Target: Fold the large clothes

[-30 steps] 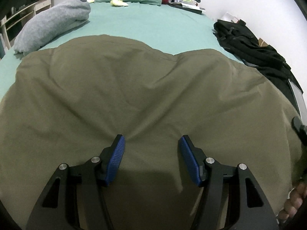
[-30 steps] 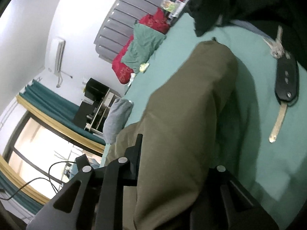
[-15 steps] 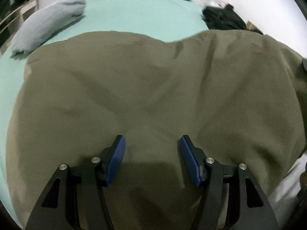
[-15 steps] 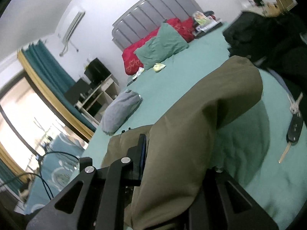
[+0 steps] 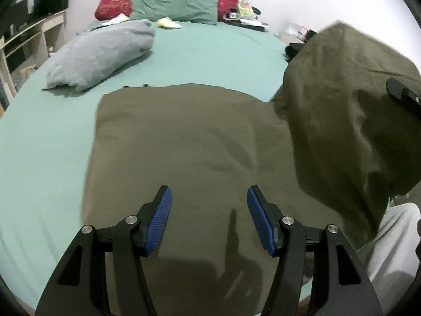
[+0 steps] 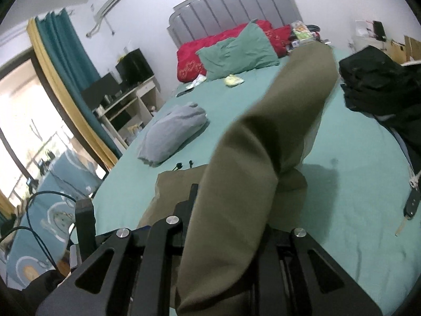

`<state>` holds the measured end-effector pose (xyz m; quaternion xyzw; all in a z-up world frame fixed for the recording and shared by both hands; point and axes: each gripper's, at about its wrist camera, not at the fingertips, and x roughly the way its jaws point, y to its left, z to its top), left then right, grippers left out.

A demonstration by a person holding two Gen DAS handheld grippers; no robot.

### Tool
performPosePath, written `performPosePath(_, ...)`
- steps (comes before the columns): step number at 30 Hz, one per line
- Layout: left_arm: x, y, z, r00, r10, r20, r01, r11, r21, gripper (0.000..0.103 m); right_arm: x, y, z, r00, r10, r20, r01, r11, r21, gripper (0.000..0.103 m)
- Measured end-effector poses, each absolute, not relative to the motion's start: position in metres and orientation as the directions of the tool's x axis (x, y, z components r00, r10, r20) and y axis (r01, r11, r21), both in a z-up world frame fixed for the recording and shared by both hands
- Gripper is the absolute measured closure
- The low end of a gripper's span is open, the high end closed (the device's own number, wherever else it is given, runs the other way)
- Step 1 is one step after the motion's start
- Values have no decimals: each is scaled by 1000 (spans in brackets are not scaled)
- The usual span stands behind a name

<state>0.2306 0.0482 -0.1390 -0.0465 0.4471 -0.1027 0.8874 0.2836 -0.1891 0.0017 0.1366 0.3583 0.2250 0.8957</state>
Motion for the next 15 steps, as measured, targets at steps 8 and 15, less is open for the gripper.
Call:
performPosePath(8, 232, 93, -141, 617, -217, -756, 84, 974, -211, 39, 287, -149, -9, 586, 519, -622, -362, 855, 373, 86)
performPosePath(15, 223, 143, -157, 666, -202, -718, 26, 968, -248, 39, 299, -78, -35, 458, 591, -664, -460, 797, 392, 97)
